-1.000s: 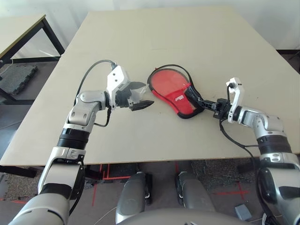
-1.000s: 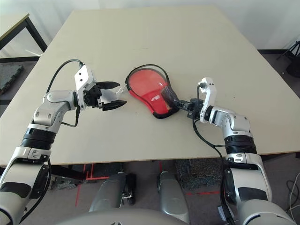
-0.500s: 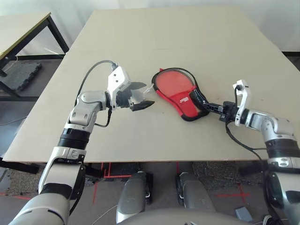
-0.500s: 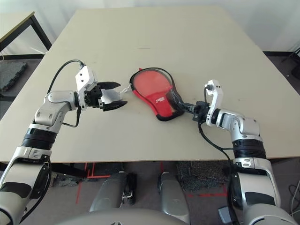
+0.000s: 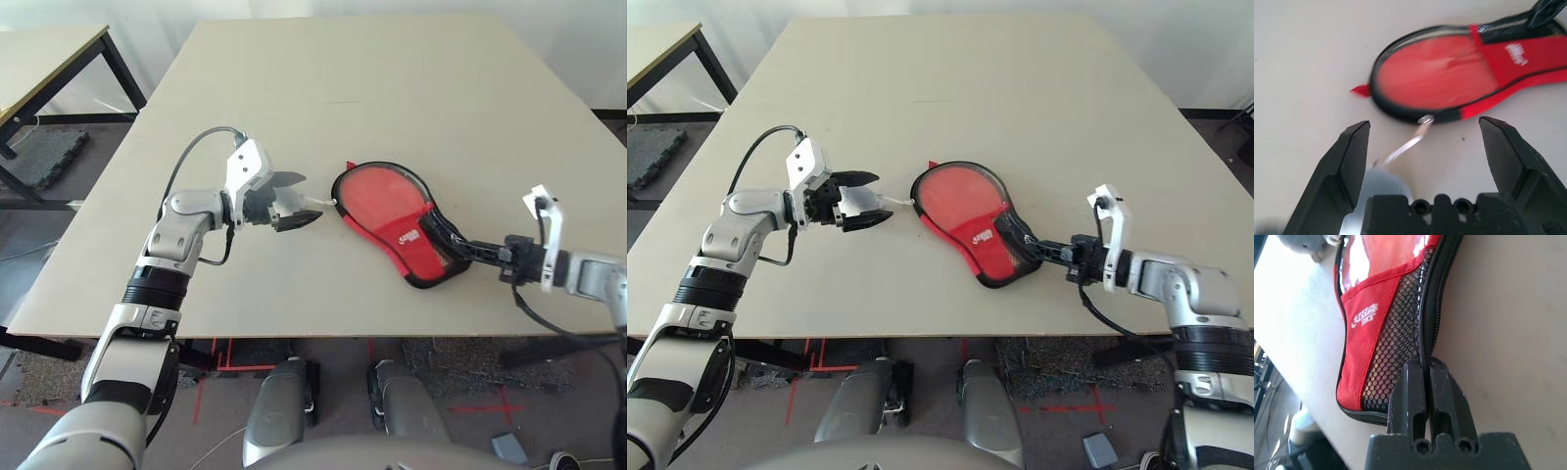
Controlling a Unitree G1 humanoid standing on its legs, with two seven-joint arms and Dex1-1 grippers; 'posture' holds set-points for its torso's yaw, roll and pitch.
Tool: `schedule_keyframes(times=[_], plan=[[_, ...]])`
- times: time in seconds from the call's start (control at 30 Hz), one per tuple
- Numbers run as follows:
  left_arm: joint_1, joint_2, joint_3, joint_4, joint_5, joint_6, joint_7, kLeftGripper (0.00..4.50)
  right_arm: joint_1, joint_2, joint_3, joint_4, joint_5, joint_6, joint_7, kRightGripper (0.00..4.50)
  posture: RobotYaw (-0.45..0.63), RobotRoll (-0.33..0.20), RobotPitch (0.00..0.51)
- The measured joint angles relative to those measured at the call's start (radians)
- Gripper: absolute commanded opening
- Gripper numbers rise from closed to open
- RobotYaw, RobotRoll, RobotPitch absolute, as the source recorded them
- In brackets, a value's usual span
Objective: Store the ping-pong paddle in its case and zip it.
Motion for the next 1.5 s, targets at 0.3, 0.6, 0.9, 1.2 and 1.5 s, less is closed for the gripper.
schedule_keyframes(times=[0.3, 0.6, 0.9, 1.2, 1.5], plan=[[-0.003, 0.000, -0.014, 0.004, 0.004, -0.011, -0.009, 4.50, 0.154, -0.075, -0.036, -0.103, 0.061, 0.046, 0.052, 0.01, -0.01, 0.000, 0.115], [-0.012, 0.000, -0.018, 0.026, 0.007, -0.022, -0.010, 4.50, 0.247, -0.126, -0.059, -0.147, 0.083, 0.049, 0.077, 0.01, -0.01, 0.000, 0.105], [-0.027, 0.001, -0.020, 0.042, 0.010, -0.032, -0.017, 4.50, 0.313, -0.161, -0.063, -0.158, 0.054, -0.014, 0.090, 1.12, -0.02, 0.000, 0.108], [-0.027, 0.003, -0.021, 0.045, 0.015, -0.033, -0.017, 4.50, 0.256, -0.260, -0.083, -0.064, 0.013, -0.096, 0.158, 4.47, -0.01, 0.000, 0.110], [-0.026, 0.007, -0.021, 0.039, 0.018, -0.028, -0.017, 4.50, -0.071, -0.126, 0.006, -0.106, -0.040, -0.173, 0.049, 4.47, 0.00, 0.000, 0.108]])
